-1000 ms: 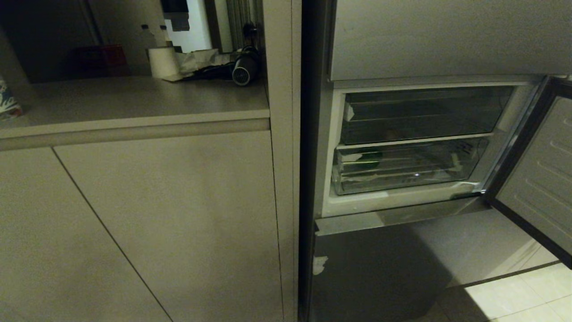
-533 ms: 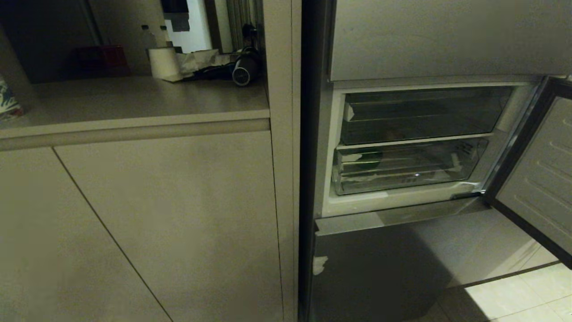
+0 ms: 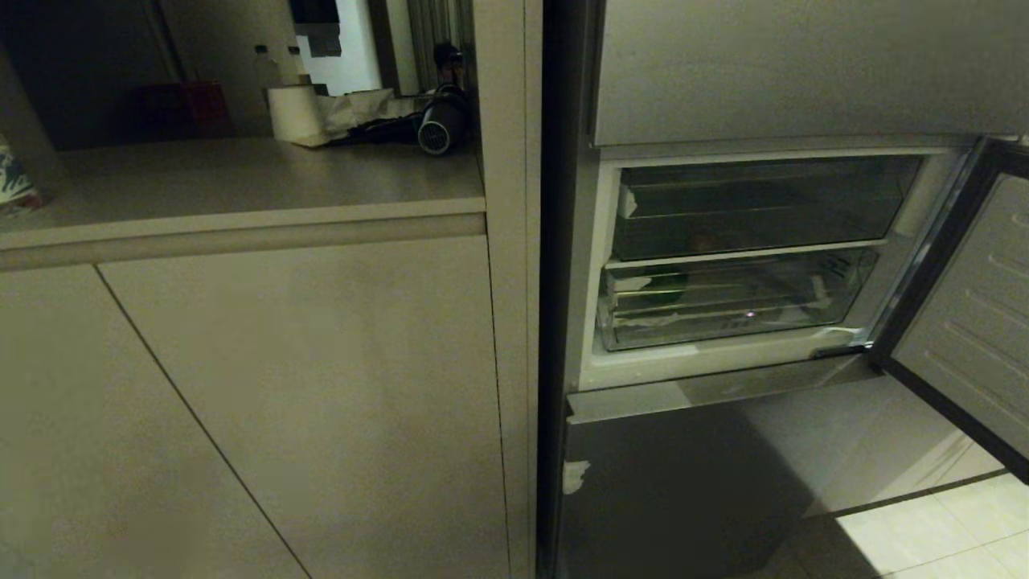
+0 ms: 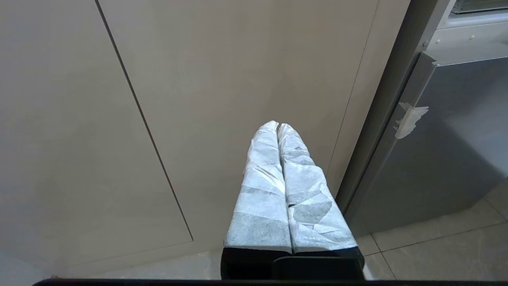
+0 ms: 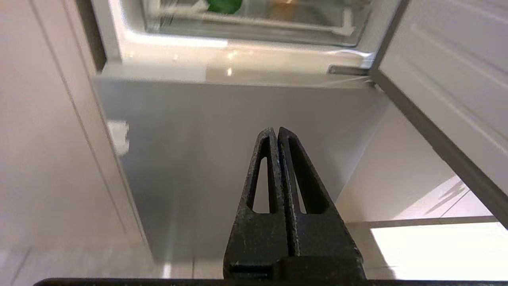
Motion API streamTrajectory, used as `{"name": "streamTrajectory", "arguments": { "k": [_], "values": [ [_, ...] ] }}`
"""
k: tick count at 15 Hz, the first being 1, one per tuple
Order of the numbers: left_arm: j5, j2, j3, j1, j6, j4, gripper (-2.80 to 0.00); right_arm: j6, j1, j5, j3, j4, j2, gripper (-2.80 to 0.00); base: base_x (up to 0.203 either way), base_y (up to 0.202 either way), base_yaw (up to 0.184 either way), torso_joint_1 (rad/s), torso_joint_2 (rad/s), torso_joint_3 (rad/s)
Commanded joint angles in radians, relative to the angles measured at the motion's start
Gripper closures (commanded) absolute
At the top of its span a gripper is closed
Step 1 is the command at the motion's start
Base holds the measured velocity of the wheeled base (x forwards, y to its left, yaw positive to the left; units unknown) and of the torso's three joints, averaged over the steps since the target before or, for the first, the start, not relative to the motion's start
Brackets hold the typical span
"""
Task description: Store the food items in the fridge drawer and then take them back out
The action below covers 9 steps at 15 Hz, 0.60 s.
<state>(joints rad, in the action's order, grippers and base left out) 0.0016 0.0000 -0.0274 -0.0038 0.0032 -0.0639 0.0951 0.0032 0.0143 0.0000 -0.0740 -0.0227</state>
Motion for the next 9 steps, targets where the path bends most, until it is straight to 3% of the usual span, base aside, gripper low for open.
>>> {"name": "streamTrajectory", "arguments": {
  "k": [1, 5, 9],
  "values": [
    [0.000, 0.002, 0.000, -0.001, 0.000, -0.001, 0.00, -0.002, -0.001, -0.002, 0.031, -0.001, 0.023, 0.00, 0.000, 0.000, 0.000, 0.000, 0.00, 0.000],
    [0.000, 0.002, 0.000, 0.000, -0.001, -0.001, 0.00, -0.003, -0.002, -0.002, 0.031, -0.001, 0.023, 0.00, 0.000, 0.000, 0.000, 0.000, 0.00, 0.000],
    [0.000, 0.002, 0.000, 0.001, 0.000, -0.001, 0.00, -0.003, -0.002, -0.002, 0.031, -0.001, 0.023, 0.00, -0.004, 0.005, -0.134, 0.004, 0.00, 0.004]
  ]
}}
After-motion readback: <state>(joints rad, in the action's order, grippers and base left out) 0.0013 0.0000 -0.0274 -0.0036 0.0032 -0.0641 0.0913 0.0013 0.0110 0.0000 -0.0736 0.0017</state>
